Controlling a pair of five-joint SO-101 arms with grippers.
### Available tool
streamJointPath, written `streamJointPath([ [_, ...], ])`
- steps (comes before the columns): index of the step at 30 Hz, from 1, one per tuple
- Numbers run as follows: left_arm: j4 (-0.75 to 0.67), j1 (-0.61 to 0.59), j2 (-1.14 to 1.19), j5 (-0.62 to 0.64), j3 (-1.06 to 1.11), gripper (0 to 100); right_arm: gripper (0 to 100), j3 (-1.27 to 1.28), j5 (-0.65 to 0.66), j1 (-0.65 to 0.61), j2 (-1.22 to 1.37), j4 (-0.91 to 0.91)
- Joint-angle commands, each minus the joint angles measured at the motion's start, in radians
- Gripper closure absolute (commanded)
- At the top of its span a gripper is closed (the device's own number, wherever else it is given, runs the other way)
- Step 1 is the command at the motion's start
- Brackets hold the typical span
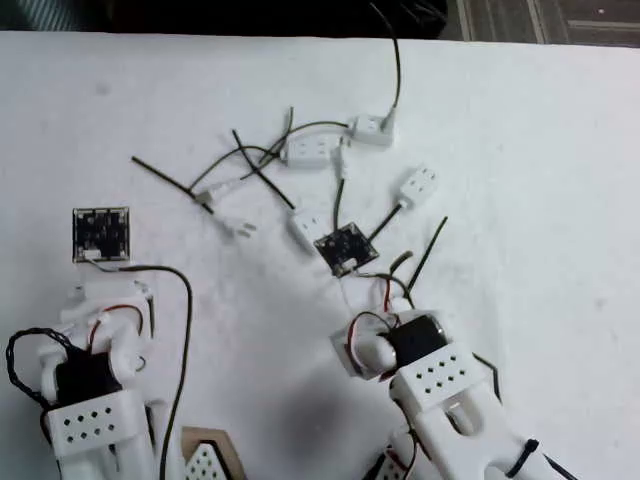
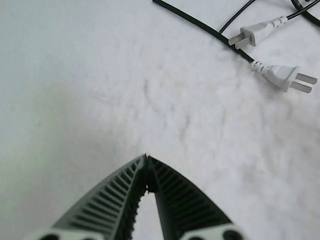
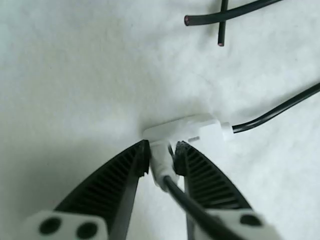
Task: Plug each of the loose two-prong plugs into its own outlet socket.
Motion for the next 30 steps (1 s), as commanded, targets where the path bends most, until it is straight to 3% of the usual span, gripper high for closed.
streamJointPath([
  [1, -0.02, -0.007, -0.007, -0.014, 0.009, 98, 87.4, -0.035, 0.006, 0.016, -0.001, 0.01],
  [30, -0.02, -0.007, -0.007, -0.014, 0.011, 98, 90.1, -0.098, 0.008, 0.013, 0.007, 0.094],
])
